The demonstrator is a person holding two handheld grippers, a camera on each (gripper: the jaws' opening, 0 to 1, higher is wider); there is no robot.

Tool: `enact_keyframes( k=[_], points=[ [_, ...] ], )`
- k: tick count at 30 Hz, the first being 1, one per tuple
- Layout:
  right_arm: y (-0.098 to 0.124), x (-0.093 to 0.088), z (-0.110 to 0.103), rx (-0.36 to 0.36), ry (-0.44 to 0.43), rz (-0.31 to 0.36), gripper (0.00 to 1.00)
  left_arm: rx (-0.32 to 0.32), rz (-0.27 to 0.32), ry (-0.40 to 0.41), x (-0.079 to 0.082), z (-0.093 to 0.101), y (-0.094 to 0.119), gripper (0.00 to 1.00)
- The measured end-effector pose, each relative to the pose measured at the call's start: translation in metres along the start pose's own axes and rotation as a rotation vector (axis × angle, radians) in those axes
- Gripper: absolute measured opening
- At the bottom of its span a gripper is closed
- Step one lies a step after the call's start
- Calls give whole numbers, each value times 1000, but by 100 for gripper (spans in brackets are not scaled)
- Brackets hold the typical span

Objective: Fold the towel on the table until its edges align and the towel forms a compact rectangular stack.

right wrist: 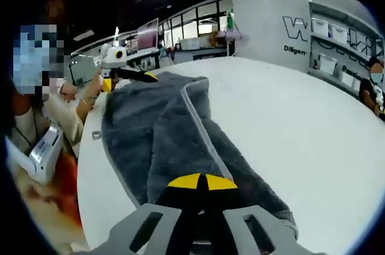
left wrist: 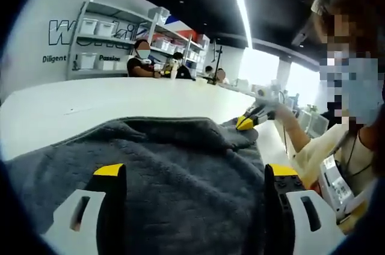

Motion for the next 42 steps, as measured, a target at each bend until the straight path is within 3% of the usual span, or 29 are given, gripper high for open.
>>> enact_keyframes(
  k=[2,6,10,13,16,23,28,30,36,39,42],
  points=[
    [4,1,4,-22,11,4,0,0,-2,0,0,0,0,93],
    [11,-8,16,-61,3,-22,18,1,1,-2,2,-2,2,93],
    [7,-18,14,10,-65,-19,16,-4,0,2,3,-3,2,93],
    [4,-21,15,8,-66,-22,15,-2,-6,6,3,-4,1,92],
    [6,-13,19,-27,-24,38,0,0,-8,9,2,-5,0,92],
    [14,7,18,-66,43,141,0,5,-6,21,0,-6,0,91],
    [25,25,38,-276,121,176,0,-1,-6,23,0,-5,-1,91],
    [29,35,47,-373,191,170,0,-3,-7,24,-1,-5,-1,91],
    [31,61,78,-625,370,88,0,-7,-13,30,-1,-5,-1,91],
    [27,71,95,-708,430,37,0,-10,-13,32,-1,-5,0,91],
    [20,78,109,-721,431,20,0,-11,-15,33,0,-6,0,91]
  ],
)
Point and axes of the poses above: the point that each gripper's makers call its tool centre point, and the gripper's own axes: y roughly backward along the fingers, z roughly to its right, x roughly out of its top, the point moved 8 cm from there along y, roughly backward along the fingers, and after that the axes turned 3 degrees about -z, right-handed, at the moved point
